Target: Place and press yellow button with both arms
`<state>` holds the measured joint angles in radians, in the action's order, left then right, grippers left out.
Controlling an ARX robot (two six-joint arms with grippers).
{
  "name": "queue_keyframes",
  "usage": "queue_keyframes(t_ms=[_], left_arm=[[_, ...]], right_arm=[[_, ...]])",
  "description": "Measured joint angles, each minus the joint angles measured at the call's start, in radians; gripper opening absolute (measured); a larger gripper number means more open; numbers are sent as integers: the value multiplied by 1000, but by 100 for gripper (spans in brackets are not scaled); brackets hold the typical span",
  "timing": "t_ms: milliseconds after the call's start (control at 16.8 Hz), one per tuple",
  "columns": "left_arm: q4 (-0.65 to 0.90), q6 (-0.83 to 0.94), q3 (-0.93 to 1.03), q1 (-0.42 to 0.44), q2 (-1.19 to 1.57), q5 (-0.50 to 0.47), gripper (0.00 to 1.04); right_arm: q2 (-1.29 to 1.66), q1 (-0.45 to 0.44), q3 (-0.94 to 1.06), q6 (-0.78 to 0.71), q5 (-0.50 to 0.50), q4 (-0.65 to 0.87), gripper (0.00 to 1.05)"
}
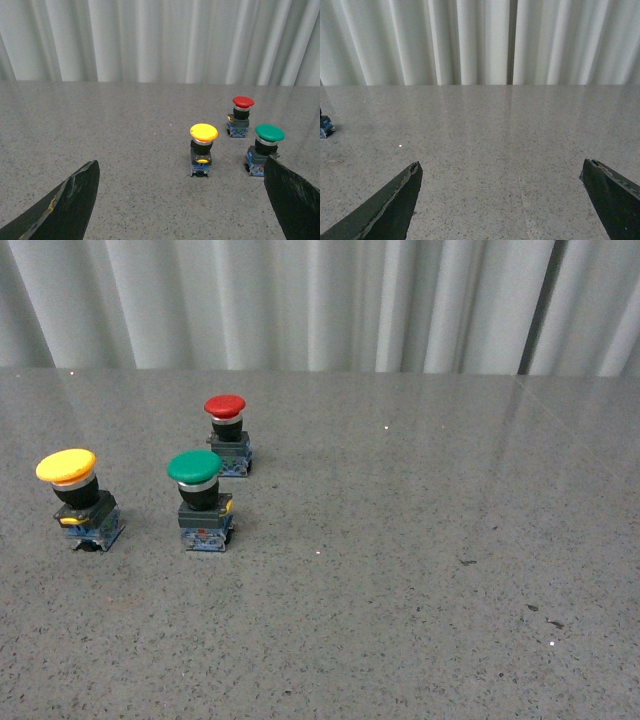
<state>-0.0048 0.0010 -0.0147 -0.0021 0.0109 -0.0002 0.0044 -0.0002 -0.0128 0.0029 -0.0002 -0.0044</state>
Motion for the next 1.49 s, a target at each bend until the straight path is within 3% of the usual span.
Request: queue_keyframes(t_ms=[894,953,1013,1072,1251,1489], left_arm=[[-4,0,0,0,0,-5,98],[-109,-1,-42,-61,79,-164,98],[-37,9,-90,-59,231,-259,98],[87,24,-135,-11,354,-262,98],[372,49,-333,19,741,-135,98],[351,51,-595,-41,1228,-18,98]], right_arm=[[0,0,0,0,0,0,98],[0,0,0,0,1,0,98],[0,0,0,0,-2,2,98],[0,0,0,0,0,0,98],[0,0,0,0,0,0,98],[0,0,0,0,0,0,98]])
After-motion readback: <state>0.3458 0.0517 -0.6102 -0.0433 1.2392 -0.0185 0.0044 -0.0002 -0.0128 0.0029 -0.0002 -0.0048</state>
